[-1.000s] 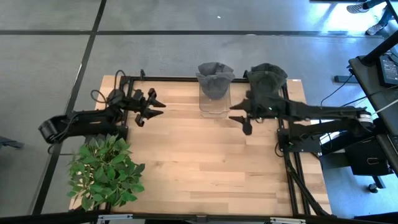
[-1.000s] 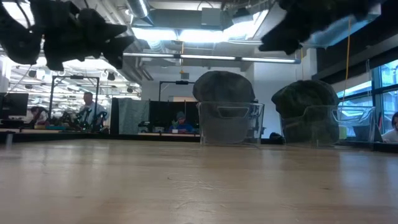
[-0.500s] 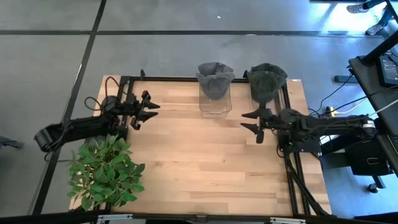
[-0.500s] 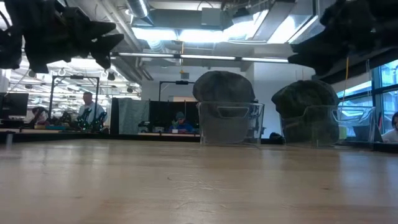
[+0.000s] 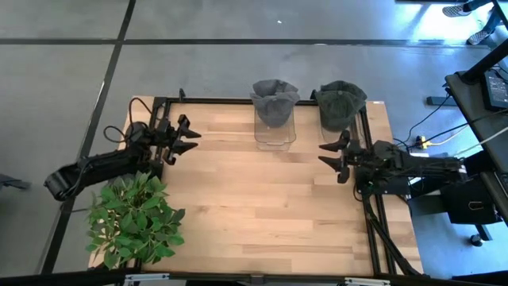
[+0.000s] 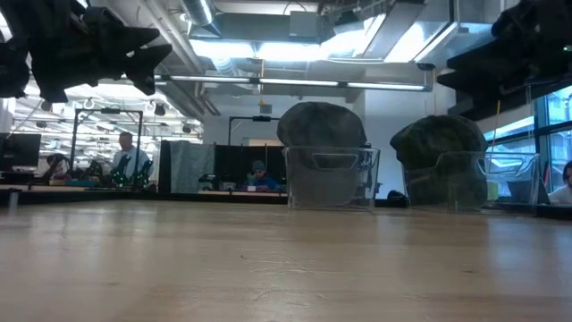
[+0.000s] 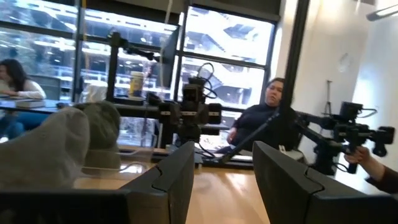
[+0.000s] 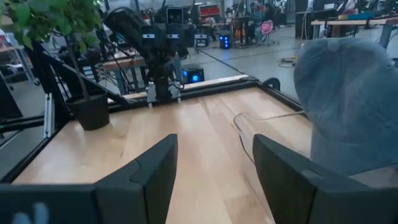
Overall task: Pick & Place hat
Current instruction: Return to Home Position
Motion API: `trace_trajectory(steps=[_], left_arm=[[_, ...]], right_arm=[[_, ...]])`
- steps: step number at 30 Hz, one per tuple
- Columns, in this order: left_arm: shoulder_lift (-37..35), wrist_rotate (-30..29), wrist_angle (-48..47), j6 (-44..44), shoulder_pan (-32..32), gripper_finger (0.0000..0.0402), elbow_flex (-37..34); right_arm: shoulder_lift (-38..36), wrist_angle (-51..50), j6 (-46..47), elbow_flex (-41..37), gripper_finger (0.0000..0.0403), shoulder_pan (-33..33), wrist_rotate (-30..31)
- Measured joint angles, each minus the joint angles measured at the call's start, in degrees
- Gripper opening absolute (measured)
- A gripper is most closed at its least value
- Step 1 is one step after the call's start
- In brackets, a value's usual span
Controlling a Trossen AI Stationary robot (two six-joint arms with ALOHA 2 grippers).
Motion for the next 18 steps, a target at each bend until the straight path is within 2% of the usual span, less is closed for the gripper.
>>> trace_trajectory(steps=[8,11,13,15,18], left_arm=[[-2.0,3.1,0.1,-3.6,4.3,0.0157,0.0],[-3.0,3.6,0.3,-5.0,5.4,0.0157,0.0],[-3.8,1.4,0.3,-5.9,6.0,0.0157,0.0],[-4.2,-3.5,0.1,-6.8,5.7,0.0157,0.0],[-4.2,-8.3,-1.9,-6.9,3.0,0.0157,0.0]], right_arm=[[-9.6,-7.8,0.0,0.0,0.0209,0.0,0.2],[-9.6,-9.1,0.2,0.0,0.0209,0.0,1.1],[-9.6,-8.5,0.8,0.0,0.0209,0.0,2.3],[-9.6,-8.6,1.8,-0.3,0.0209,0.0,4.2],[-9.6,-8.6,2.8,-1.3,0.0209,0.0,6.0]])
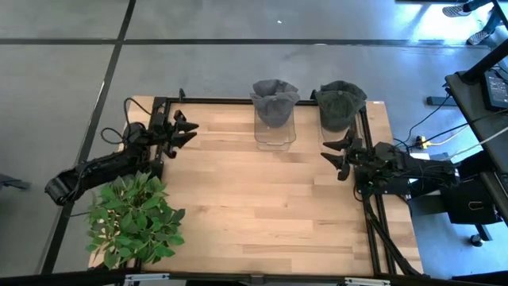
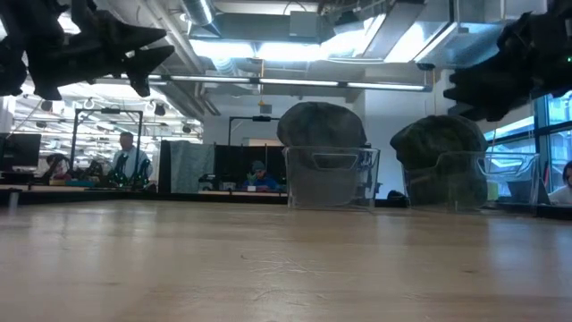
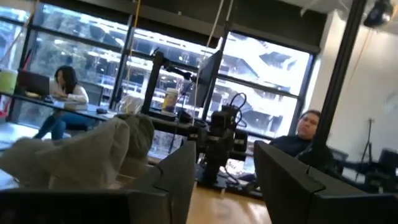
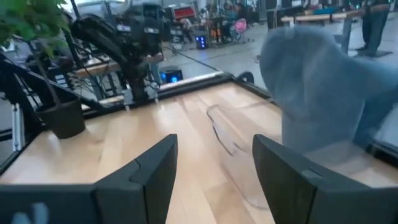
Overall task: Pick & Place hat
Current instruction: Return to Home Position
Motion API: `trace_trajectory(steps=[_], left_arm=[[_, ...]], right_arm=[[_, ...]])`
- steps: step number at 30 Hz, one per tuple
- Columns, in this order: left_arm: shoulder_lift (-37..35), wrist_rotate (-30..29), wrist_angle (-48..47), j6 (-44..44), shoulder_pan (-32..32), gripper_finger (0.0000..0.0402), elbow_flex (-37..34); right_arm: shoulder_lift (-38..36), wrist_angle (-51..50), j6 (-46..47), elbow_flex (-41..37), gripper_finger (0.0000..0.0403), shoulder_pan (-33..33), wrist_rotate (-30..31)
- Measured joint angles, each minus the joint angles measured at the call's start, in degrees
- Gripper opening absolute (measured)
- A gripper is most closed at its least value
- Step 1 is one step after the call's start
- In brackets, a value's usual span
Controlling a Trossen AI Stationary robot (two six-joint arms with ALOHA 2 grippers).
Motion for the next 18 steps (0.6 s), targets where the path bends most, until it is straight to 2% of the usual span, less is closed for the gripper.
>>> trace_trajectory(steps=[6,12,18], left_arm=[[-0.1,-11.7,-3.1,5.4,-10.6,0.0157,0.0],[-0.3,-21.6,-13.1,11.9,-19.9,0.0157,0.0],[-3.0,-22.1,-15.0,14.2,-23.3,0.0157,0.0]], right_arm=[[0.0,-0.2,2.3,-1.3,0.0209,0.0,3.8],[0.0,-1.6,2.3,-1.3,0.0209,0.0,4.1],[0.0,-3.2,3.3,-1.3,0.0209,0.0,4.1]])
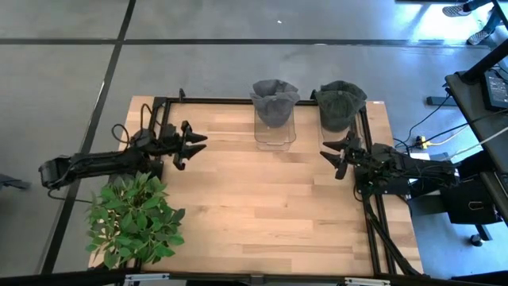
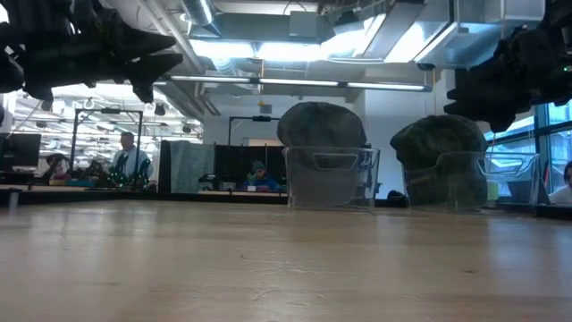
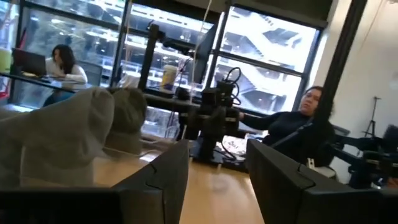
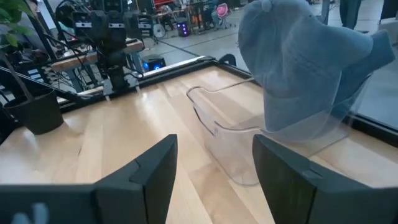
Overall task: Pick & Place hat
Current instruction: Return to Home Position
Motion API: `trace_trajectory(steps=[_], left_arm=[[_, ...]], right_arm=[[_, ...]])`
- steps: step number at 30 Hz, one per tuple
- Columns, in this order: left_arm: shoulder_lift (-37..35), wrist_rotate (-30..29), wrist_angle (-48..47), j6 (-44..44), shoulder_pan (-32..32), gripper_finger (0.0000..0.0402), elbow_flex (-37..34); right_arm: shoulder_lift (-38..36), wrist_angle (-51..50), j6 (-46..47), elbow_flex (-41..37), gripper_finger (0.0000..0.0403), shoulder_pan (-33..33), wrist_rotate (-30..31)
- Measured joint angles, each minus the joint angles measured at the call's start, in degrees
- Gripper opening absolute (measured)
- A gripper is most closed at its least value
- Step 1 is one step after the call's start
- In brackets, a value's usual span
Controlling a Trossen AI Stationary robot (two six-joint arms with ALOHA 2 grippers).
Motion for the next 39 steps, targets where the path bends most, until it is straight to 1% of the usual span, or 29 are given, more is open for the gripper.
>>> trace_trajectory(steps=[2,5,10,16,19,23,30,31,33,35,37,39], left_arm=[[-1.5,-1.1,-2.3,-0.3,-1.0,0.0157,0.0],[-3.6,-8.4,-6.1,-0.7,-3.5,0.0157,0.0],[-5.2,-15.6,-10.9,0.5,-9.2,0.0157,0.0],[-8.8,-20.7,-20.3,0.5,-13.5,0.0157,0.0],[-11.9,-22.0,-25.0,1.7,-14.6,0.0157,0.0],[-17.9,-23.3,-32.9,2.3,-15.4,0.0157,0.0],[-34.1,-23.4,-43.4,6.9,-15.7,0.0157,0.0],[-35.3,-23.7,-44.5,7.1,-15.7,0.0157,0.0],[-35.1,-24.2,-46.6,7.2,-15.7,0.0157,0.0],[-35.0,-24.4,-45.8,7.2,-15.7,0.0157,0.0],[-34.8,-25.6,-47.8,6.5,-15.7,0.0157,0.0],[-35.1,-25.9,-46.9,5.9,-15.7,0.0157,0.0]], right_arm=[[0.0,0.0,0.1,0.0,0.0209,0.0,0.0],[0.0,-0.1,1.0,0.0,0.0209,0.0,0.0],[0.0,-0.7,1.3,0.0,0.0209,0.0,0.0],[0.0,-3.2,2.3,0.0,0.0209,0.0,0.0],[0.0,-3.1,1.2,0.0,0.0209,0.0,0.0],[0.0,-3.1,0.9,0.0,0.0209,0.0,0.0],[0.0,-3.1,0.8,0.0,0.0209,0.0,0.0],[0.0,-3.1,0.8,0.0,0.0209,0.0,0.0],[0.0,-3.1,0.8,0.0,0.0209,0.0,0.0],[0.0,-3.1,0.9,0.0,0.0209,0.0,0.0],[0.0,-3.1,0.5,0.0,0.0209,0.0,0.5],[0.2,-2.9,0.0,0.0,0.0209,0.0,1.1]])
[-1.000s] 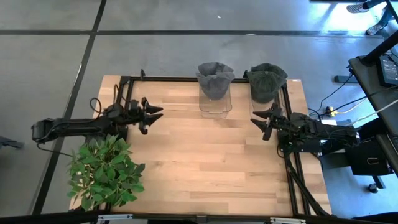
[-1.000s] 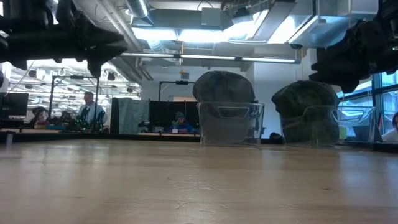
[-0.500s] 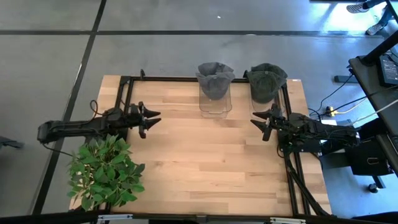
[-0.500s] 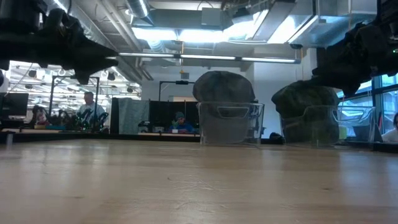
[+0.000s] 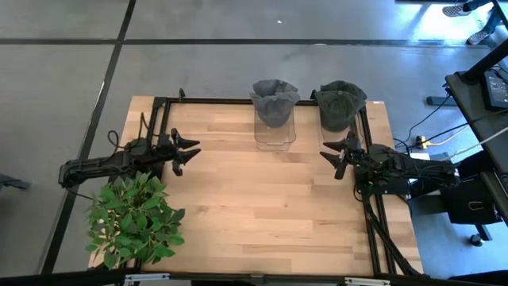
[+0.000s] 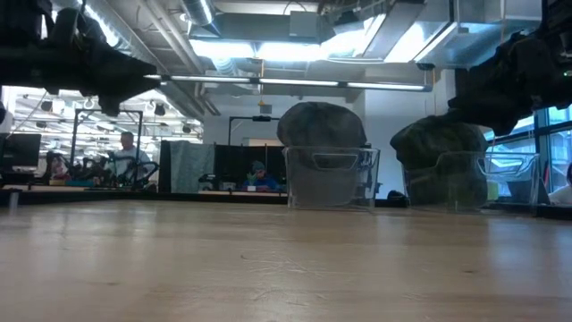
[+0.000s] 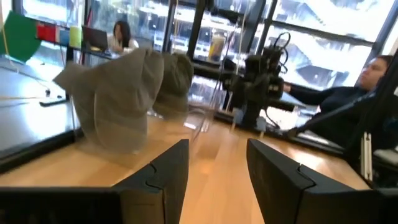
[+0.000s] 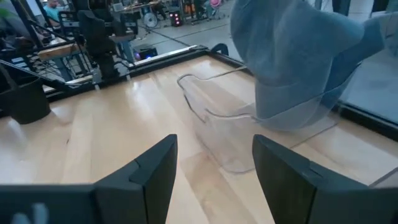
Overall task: Pick & Place hat
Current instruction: Return to Home Position
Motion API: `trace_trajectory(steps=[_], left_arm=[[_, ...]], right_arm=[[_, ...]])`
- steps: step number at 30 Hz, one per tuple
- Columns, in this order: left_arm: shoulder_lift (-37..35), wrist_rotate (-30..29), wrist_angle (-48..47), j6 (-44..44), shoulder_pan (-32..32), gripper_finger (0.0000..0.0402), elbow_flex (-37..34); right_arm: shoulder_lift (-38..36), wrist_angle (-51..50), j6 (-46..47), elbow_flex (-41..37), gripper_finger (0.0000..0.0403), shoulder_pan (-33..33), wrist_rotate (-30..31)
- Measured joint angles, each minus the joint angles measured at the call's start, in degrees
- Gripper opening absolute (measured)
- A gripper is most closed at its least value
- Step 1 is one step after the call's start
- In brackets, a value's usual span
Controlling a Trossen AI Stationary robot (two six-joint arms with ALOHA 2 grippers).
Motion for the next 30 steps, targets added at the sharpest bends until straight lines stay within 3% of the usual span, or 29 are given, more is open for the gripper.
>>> trace_trajectory(steps=[4,14,30], left_arm=[[0.0,0.1,-0.2,-0.2,0.0,0.0157,0.0],[0.1,1.0,1.3,-0.4,0.0,0.0157,0.0],[0.1,1.0,1.2,-0.7,0.0,0.0157,0.0]], right_arm=[[0.1,2.2,-1.0,-0.3,0.0209,0.0,0.4],[0.6,18.4,-9.4,-4.9,0.0209,0.0,-1.2],[0.8,18.9,-9.5,-5.0,0.0209,0.0,-1.2]])
